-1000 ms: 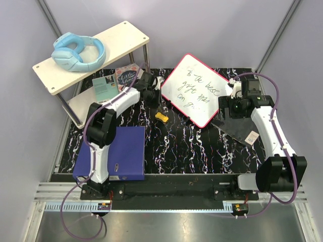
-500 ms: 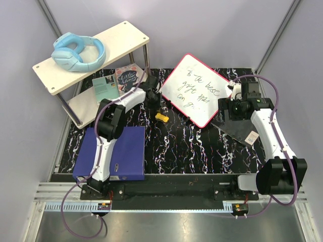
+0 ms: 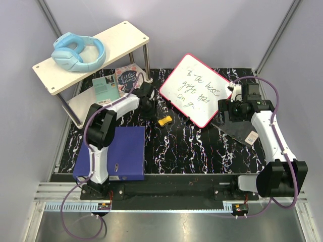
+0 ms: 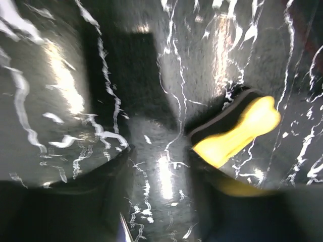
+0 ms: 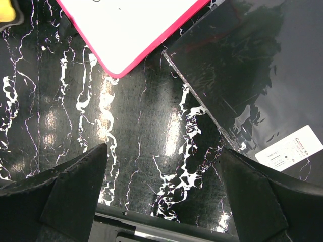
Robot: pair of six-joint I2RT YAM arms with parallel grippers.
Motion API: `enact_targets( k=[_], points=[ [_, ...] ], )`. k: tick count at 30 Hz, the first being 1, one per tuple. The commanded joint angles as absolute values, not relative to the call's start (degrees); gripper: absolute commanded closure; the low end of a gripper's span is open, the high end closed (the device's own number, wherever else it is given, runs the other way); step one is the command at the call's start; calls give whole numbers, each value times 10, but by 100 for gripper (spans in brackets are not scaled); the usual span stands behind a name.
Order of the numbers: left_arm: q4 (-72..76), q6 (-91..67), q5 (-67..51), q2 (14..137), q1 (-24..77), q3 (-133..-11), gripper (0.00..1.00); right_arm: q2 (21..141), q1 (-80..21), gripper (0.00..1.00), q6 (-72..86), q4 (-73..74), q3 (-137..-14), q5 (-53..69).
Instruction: Erase the whiteboard
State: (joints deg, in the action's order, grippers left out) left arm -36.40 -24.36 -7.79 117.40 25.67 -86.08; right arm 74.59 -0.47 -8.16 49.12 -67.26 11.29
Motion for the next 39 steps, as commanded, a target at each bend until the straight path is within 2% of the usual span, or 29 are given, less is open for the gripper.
enact_targets(
  k=[1, 2, 3, 7, 12, 16, 26, 35, 37, 39],
  points=[
    [-342, -244, -18, 1107, 259, -872, 32, 723, -3, 0, -91, 479, -670, 119],
    [-340, -238, -20, 1103, 262, -875, 23, 722, -4, 0, -91, 478, -668, 119],
    [-337, -230, -20, 1098, 265, -879, 19, 721, -4, 0, -91, 478, -666, 119],
    [-336, -147, -22, 1098, 303, -902, 8, 719, -4, 0, -93, 476, -661, 119],
    [-335, -43, -47, 1134, 343, -928, 8, 723, -4, 0, -92, 476, -661, 119],
    [-346, 45, -7, 1164, 376, -940, 9, 725, -4, 0, -91, 476, -661, 115],
    [-387, 66, 56, 1230, 377, -990, 12, 724, -4, 0, -93, 476, -657, 116],
    [-391, 75, 18, 1248, 378, -1028, 16, 727, -4, 0, -94, 476, -652, 121],
    [-392, 79, 7, 1251, 378, -1029, 24, 729, -4, 0, -94, 475, -652, 121],
    [-396, 81, 7, 1258, 377, -1034, 25, 731, -4, 0, -93, 474, -655, 115]
  ],
)
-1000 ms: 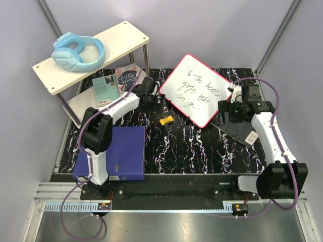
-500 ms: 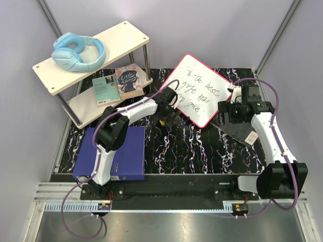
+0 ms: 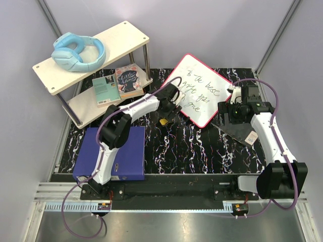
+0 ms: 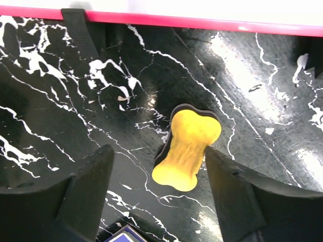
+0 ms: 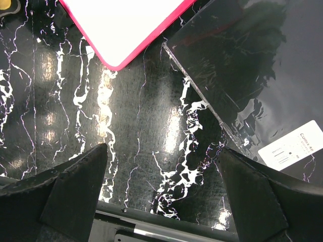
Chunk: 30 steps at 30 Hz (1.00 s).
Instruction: Erase the whiteboard
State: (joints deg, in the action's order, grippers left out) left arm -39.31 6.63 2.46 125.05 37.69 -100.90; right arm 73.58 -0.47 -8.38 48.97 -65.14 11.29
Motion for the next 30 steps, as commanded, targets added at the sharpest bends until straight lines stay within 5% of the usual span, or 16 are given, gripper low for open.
enact_targets(
  k=[1, 24, 30],
  points=[
    [-400, 81, 5, 1260, 378, -1038, 25, 733, -4, 0, -93, 474, -656, 114],
    [-450, 92, -12, 1299, 374, -1075, 39, 747, -4, 0, -93, 472, -660, 116],
    [-453, 87, -14, 1295, 370, -1076, 63, 738, 12, 0, -100, 467, -659, 114]
  ],
)
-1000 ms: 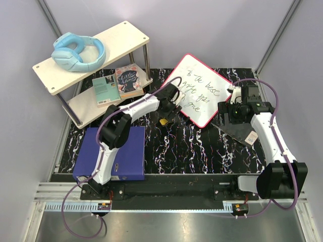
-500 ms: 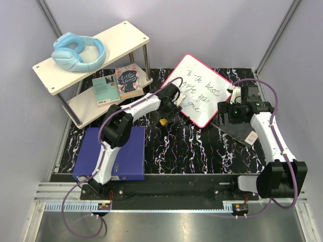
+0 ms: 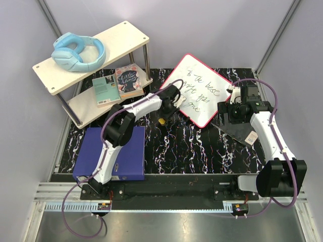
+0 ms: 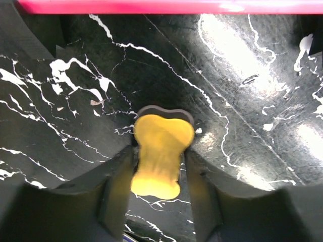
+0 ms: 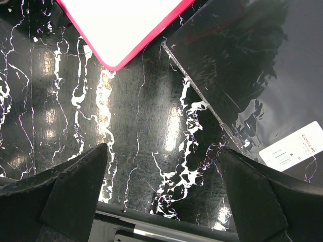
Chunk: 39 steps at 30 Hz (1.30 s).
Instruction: Erase the whiteboard
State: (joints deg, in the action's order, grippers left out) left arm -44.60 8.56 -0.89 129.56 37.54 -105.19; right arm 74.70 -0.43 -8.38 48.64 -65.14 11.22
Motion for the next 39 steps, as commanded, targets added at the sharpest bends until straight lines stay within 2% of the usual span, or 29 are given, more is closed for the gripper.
enact_targets(
  k=[1, 4, 8, 18, 25, 31, 34, 37, 39],
  points=[
    [-453, 85, -14, 1293, 368, -1074, 80, 736, 12, 0, -129, 467, -659, 124],
    [-453, 74, -17, 1282, 367, -1071, 100, 716, 18, 0, -150, 450, -657, 131],
    [-451, 56, -37, 1261, 362, -1072, 100, 707, 19, 0, -154, 441, -677, 122],
    [-423, 2, -54, 1193, 354, -1135, 100, 886, 25, 0, -191, 461, -861, 131],
    [-396, -42, -117, 1179, 335, -1182, 100, 1012, 90, 1, -203, 476, -1005, 238],
    [-374, -68, -122, 1179, 328, -1184, 100, 1189, 182, 9, -171, 585, -1253, 440],
    [-347, -109, -118, 1186, 323, -1176, 100, 1314, 183, 14, -209, 700, -1464, 528],
    [-309, -135, -152, 1187, 315, -1159, 100, 1412, 183, 17, -235, 794, -1583, 596],
    [-295, -146, -144, 1188, 314, -1156, 100, 1433, 183, 17, -258, 824, -1587, 615]
  ],
)
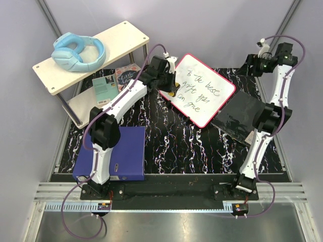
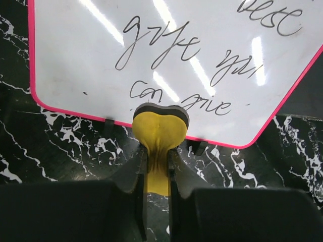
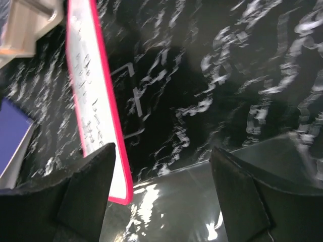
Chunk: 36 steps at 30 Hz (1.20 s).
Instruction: Erase the whiteboard
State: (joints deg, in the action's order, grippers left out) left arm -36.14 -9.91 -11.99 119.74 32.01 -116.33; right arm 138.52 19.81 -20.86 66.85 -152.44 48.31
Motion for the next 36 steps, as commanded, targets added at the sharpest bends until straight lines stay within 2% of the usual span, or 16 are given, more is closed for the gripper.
enact_targets(
  k=[1, 4, 9, 16, 21, 28, 32, 34, 36],
  points=[
    [-293, -151, -142, 1188, 314, -1154, 100, 1429, 183, 17, -268, 823, -1555, 630],
    [-287, -156, -131, 1190, 313, -1155, 100, 1390, 182, 16, -301, 807, -1465, 646],
    [-287, -156, -126, 1197, 314, -1153, 100, 1360, 179, 16, -335, 816, -1417, 651],
    [-281, -164, -120, 1214, 315, -1154, 100, 1391, 177, 37, -320, 812, -1426, 659],
    [-275, -157, -107, 1221, 316, -1156, 100, 1407, 169, 44, -300, 806, -1449, 658],
    [-238, -150, -73, 1232, 315, -1144, 100, 1402, 152, 81, -326, 832, -1449, 643],
    [-196, -163, -56, 1240, 315, -1131, 100, 1383, 139, 89, -379, 855, -1434, 615],
    [-185, -173, -59, 1249, 316, -1129, 100, 1369, 133, 99, -389, 855, -1422, 600],
    [-174, -186, -57, 1256, 316, -1131, 100, 1362, 131, 100, -398, 857, -1418, 598]
  ],
)
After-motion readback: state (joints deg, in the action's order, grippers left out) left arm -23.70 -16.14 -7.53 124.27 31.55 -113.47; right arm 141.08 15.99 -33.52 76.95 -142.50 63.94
